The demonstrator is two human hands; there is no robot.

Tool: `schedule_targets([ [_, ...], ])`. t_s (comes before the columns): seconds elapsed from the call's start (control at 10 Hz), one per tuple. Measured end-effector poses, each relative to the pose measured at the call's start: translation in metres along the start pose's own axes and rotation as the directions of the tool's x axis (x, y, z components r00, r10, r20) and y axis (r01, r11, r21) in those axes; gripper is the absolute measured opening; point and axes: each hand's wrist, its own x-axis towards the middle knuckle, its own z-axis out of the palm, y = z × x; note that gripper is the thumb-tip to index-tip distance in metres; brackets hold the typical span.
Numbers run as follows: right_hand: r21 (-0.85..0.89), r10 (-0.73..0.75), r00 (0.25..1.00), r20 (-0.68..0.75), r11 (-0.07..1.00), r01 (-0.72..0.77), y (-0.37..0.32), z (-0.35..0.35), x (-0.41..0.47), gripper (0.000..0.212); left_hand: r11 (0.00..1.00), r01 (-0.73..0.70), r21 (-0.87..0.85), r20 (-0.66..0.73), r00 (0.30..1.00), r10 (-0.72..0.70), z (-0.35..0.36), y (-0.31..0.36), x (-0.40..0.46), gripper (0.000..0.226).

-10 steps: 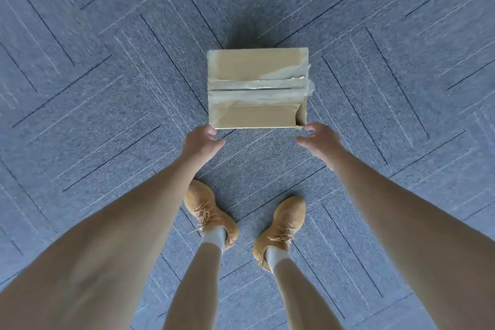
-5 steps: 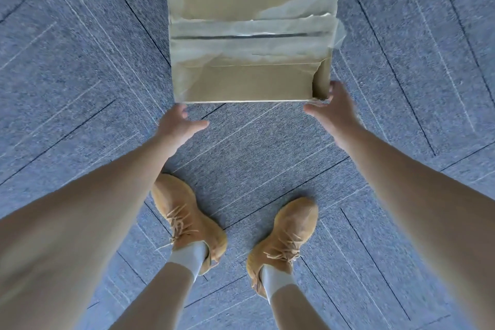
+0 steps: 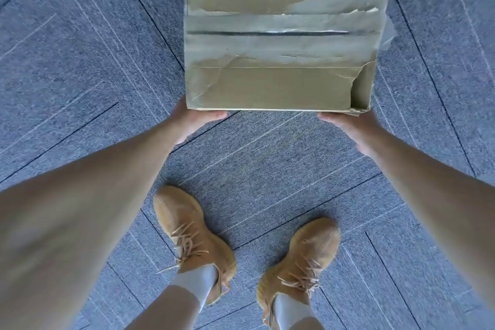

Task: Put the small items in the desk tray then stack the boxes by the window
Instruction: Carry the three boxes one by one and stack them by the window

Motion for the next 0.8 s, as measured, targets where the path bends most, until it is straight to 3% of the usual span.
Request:
schedule_targets([
  [0.3, -0.019, -0.085, 0.988, 0.131, 0.996, 0.088, -0.057, -0.003, -0.045, 0.065, 0.997, -0.046, -0.055, 0.167, 0.985, 0.054, -0.042, 0.032, -0.030, 0.057],
  [0.4, -0.034, -0.098, 0.977, 0.191, 0.994, 0.106, -0.095, -0.002, -0.070, 0.092, 0.994, -0.026, -0.106, 0.167, 0.985, 0.044, -0.076, 0.049, -0.059, 0.074],
  [0.5, -0.026, -0.121, 0.956, 0.265, 0.991, 0.133, -0.142, -0.001, -0.097, 0.081, 0.992, -0.033, -0.125, 0.145, 0.988, 0.051, -0.111, 0.067, -0.089, 0.084],
  [0.6, -0.026, -0.205, 0.937, 0.282, 0.975, 0.221, -0.202, -0.002, -0.128, 0.058, 0.980, -0.055, -0.189, 0.080, 0.994, 0.071, -0.149, 0.098, -0.127, 0.080],
  [0.8, -0.020, -0.373, 0.883, 0.286, 0.919, 0.395, -0.330, 0.000, -0.177, 0.060, 0.960, -0.153, -0.233, -0.037, 0.988, 0.148, -0.239, 0.169, -0.189, 0.088],
])
